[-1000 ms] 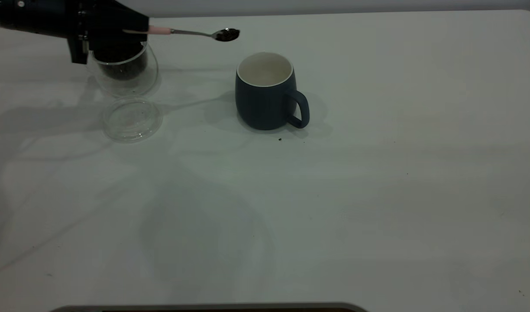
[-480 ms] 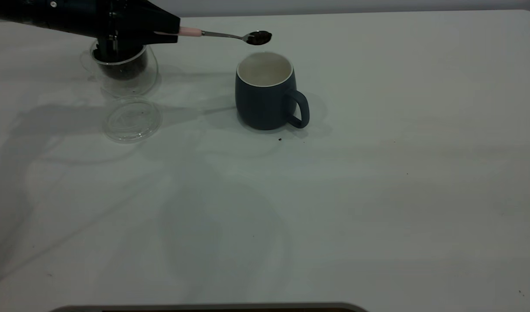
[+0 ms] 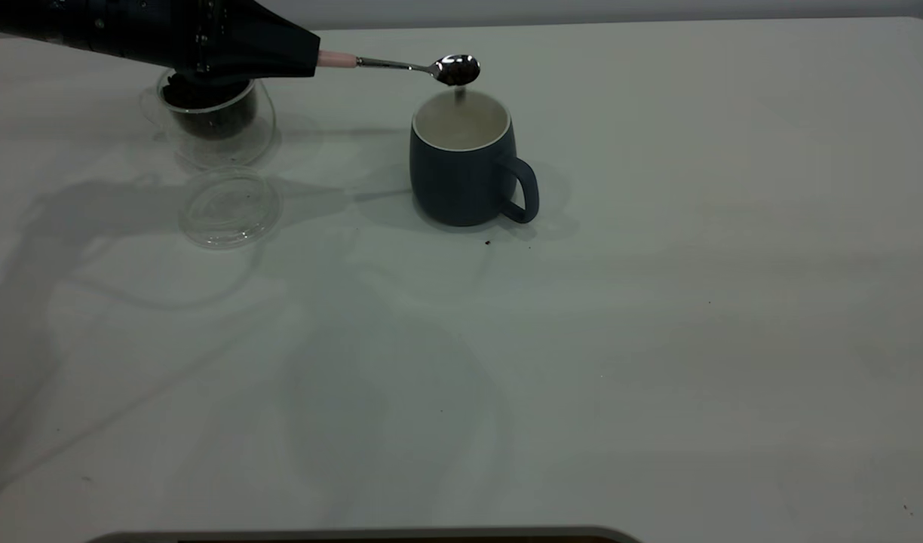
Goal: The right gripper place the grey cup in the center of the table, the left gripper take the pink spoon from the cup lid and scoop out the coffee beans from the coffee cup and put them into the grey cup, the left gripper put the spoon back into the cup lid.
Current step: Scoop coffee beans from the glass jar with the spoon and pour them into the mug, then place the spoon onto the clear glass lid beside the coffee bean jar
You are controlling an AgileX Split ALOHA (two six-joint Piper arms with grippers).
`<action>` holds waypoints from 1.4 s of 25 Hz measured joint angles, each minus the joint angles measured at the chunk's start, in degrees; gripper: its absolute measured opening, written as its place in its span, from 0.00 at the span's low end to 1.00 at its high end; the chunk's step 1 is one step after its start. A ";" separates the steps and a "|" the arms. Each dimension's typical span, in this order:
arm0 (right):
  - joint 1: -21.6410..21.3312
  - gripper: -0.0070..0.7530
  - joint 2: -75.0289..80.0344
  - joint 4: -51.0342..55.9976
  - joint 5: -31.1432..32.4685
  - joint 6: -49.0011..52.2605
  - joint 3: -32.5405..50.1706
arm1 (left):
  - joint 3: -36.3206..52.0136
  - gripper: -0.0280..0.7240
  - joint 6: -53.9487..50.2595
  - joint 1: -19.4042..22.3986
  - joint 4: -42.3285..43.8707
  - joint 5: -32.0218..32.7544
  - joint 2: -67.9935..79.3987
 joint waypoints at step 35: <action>0.00 0.79 0.00 0.05 0.00 0.00 0.00 | 0.00 0.20 -22.94 15.48 19.42 1.38 -4.66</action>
